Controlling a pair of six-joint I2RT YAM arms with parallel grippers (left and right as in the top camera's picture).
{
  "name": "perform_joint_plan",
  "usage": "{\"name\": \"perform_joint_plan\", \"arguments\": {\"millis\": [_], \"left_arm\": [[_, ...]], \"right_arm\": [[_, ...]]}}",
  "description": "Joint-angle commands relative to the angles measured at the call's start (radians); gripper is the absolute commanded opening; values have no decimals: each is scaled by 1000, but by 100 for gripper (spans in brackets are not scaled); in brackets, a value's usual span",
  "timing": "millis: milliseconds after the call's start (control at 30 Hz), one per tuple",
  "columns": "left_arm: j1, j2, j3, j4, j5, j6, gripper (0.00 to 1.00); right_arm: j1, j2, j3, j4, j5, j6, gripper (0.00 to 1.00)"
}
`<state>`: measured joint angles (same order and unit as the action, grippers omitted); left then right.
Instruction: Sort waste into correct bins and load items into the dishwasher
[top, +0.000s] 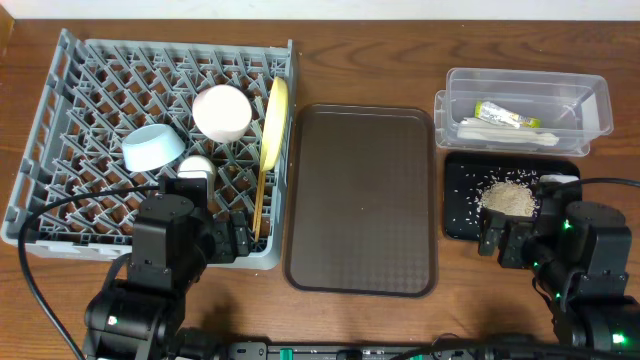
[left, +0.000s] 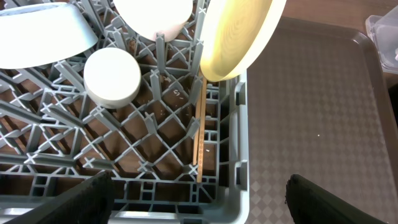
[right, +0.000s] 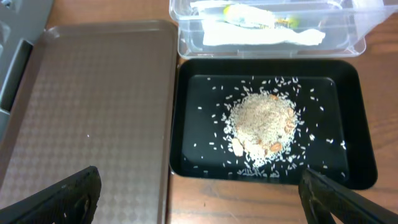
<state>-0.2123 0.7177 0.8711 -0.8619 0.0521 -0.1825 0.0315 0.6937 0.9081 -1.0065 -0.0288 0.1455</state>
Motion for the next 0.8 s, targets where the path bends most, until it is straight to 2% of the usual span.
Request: {"name": "perform_joint_plan", "arguments": {"millis": [0, 467, 533, 633, 767], "left_arm": [[-1, 6, -6, 3, -12, 6, 90], [0, 6, -6, 3, -12, 6, 91], [0, 6, -6, 3, -12, 6, 91], [0, 6, -6, 3, -12, 6, 91], [0, 6, -6, 3, -12, 6, 91]], "right_arm": [[11, 0, -7, -22, 10, -5, 99], [11, -3, -7, -82, 16, -5, 99], [2, -29, -10, -79, 74, -8, 99], [2, -100, -43, -3, 80, -70, 99], [2, -254, -163, 169, 79, -77, 99]]}}
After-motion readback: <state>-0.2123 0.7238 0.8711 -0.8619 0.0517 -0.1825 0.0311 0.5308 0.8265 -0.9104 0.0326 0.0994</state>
